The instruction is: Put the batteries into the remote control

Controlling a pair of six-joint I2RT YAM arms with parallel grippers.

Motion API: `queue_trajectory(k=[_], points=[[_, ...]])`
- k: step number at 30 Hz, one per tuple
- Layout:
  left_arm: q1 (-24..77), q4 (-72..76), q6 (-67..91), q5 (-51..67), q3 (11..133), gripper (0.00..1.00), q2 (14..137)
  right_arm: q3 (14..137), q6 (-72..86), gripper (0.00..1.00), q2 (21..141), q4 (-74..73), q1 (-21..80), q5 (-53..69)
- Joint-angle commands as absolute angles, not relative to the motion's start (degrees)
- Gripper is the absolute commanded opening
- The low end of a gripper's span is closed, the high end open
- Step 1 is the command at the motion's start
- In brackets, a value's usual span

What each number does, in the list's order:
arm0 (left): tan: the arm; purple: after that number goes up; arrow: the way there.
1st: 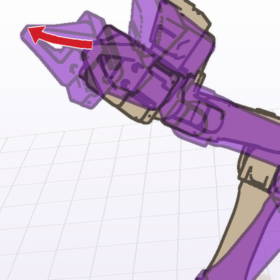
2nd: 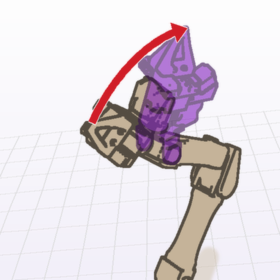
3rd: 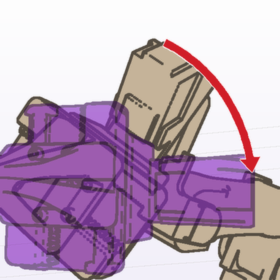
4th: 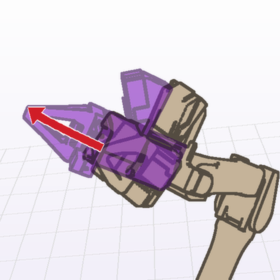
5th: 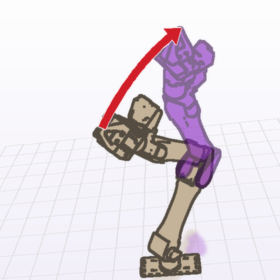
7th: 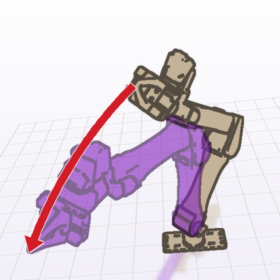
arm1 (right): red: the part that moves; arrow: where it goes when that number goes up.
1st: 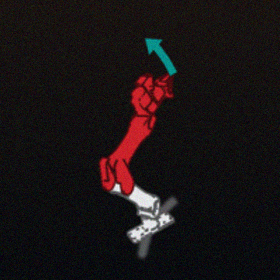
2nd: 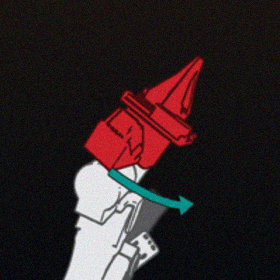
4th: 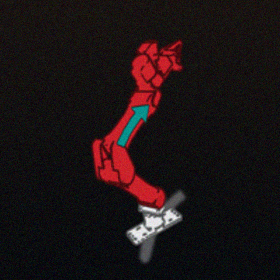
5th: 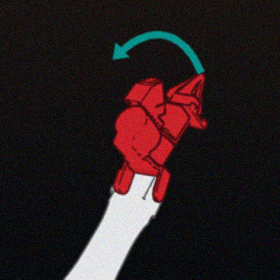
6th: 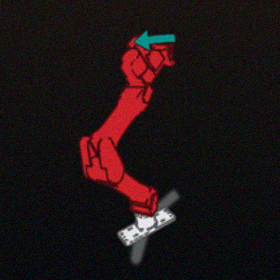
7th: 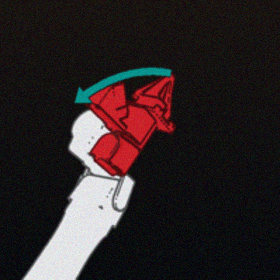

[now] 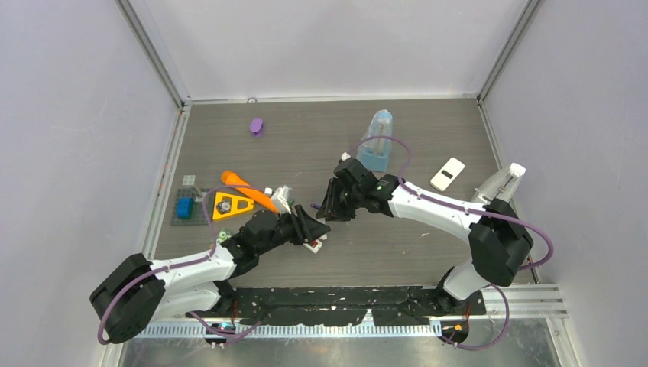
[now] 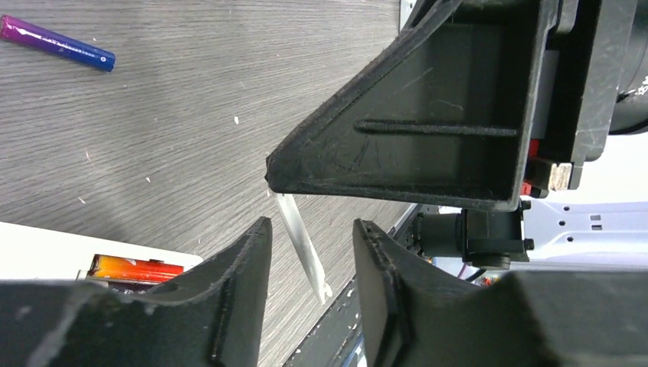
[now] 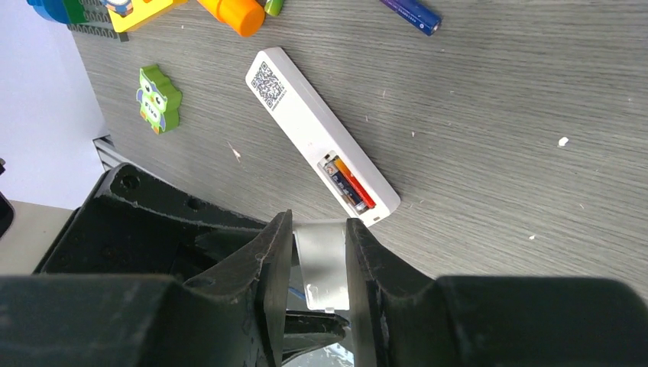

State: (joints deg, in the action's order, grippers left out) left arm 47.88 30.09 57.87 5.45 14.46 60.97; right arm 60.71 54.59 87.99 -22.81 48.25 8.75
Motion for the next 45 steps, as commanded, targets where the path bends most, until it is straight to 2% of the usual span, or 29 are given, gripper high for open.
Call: queue_trajectory(k=[1,7,9,13,15,19,23,32,35,45], points=[[48.0,33.2,56.9,7.3,16.1,0.41,61.1,60.4,56.5,0.34,85.4,-20.3,47.9,9.1],[48.0,32.9,56.4,7.6,16.8,0.09,61.8,60.3,56.6,0.36,84.4,-20.2,47.4,8.8],[48.0,32.2,55.7,7.6,17.5,0.00,61.8,60.5,56.2,0.39,84.2,-20.6,47.3,8.7],[48.0,29.4,51.0,8.7,19.5,0.00,60.7,60.5,55.2,0.64,82.0,-22.2,47.3,7.0],[48.0,26.3,46.7,9.5,21.1,0.00,59.7,60.1,55.0,0.72,79.9,-22.9,47.1,6.0],[48.7,15.7,33.4,7.6,25.7,0.00,56.2,60.0,55.6,0.78,74.6,-25.5,46.4,5.2],[50.2,9.8,19.5,3.3,29.1,0.00,53.3,59.2,59.5,0.78,68.4,-27.6,46.0,4.8],[54.0,18.8,-10.1,-3.7,28.1,0.00,47.0,54.8,73.1,0.73,53.9,-22.5,45.9,7.5],[56.2,25.3,-20.7,-4.5,26.9,0.00,46.5,55.1,75.6,0.69,52.0,-22.0,45.9,8.0],[63.4,32.5,-48.9,-5.9,28.0,0.00,49.5,56.8,79.0,0.64,52.9,-21.7,46.4,8.6]])
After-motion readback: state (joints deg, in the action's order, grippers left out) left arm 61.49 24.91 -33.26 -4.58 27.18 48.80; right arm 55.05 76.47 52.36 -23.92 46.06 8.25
